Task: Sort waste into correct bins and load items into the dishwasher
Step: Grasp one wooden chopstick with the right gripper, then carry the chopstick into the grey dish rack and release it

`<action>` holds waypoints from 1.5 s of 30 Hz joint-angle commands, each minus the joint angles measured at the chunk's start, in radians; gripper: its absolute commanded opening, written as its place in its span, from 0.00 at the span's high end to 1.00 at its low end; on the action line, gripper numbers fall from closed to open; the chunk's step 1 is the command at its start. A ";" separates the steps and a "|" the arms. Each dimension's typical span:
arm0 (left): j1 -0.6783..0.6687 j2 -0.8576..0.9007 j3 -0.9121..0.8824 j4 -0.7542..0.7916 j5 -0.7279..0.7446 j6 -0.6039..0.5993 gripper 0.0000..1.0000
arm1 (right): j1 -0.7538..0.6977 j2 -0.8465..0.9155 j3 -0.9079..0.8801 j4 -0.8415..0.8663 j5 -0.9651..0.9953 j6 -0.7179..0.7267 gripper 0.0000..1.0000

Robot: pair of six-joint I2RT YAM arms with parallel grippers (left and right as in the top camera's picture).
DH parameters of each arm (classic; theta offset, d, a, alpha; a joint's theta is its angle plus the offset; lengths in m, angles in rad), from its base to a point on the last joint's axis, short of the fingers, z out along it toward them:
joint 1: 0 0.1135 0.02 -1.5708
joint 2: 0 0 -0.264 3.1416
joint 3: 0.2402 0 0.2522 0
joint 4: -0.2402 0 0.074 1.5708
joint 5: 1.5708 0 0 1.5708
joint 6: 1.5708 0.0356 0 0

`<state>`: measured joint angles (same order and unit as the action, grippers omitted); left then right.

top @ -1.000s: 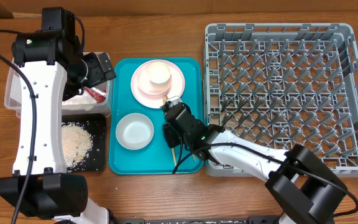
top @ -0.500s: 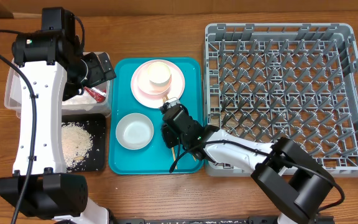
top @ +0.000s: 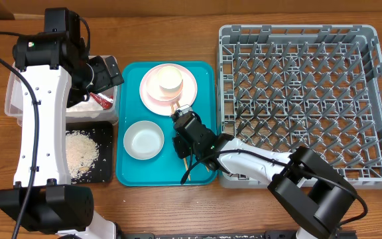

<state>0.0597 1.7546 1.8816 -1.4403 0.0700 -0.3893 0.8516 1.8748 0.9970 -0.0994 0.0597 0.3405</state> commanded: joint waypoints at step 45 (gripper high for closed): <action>0.000 -0.006 -0.007 0.001 -0.003 0.008 0.00 | -0.484 -0.369 0.051 -0.381 0.124 -0.175 0.96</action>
<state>0.0597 1.7546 1.8801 -1.4403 0.0700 -0.3893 0.3866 1.4681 1.0538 -0.4889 0.1726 0.2115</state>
